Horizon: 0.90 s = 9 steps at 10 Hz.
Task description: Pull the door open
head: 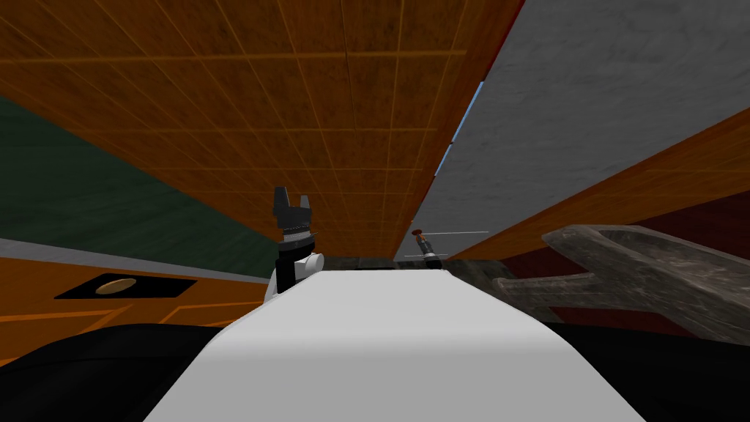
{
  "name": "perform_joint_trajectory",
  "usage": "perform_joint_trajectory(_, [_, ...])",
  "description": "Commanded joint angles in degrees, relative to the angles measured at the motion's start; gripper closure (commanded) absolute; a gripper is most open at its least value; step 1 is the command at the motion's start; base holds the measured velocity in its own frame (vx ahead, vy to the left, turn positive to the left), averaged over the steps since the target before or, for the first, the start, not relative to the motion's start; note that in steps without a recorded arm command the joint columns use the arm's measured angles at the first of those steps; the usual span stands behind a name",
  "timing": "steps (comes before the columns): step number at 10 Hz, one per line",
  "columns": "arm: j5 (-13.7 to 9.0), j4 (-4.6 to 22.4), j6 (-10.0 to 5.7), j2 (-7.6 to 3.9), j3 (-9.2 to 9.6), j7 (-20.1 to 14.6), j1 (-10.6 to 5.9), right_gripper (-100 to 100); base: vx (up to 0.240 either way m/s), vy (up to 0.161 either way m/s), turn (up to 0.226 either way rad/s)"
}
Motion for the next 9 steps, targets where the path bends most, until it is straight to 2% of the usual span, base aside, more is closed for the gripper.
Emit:
perform_joint_trajectory(1, [0.3, -0.4, 0.4, 0.99, 1.07, -2.3, 0.46, 100, -0.02, -0.001, -0.016])
perform_joint_trajectory(7, [-0.7, 1.4, -0.49, 0.58, 3.05, -11.2, -0.73, 100, -0.018, -0.002, -0.016])
perform_joint_trajectory(8, [-0.7, 1.4, -0.49, 0.58, 3.05, -11.7, -0.73, 100, -0.016, -0.007, -0.008])
perform_joint_trajectory(9, [-1.0, 1.8, -0.72, 0.47, 3.57, -14.0, -1.04, 100, -0.02, 0.0, -0.016])
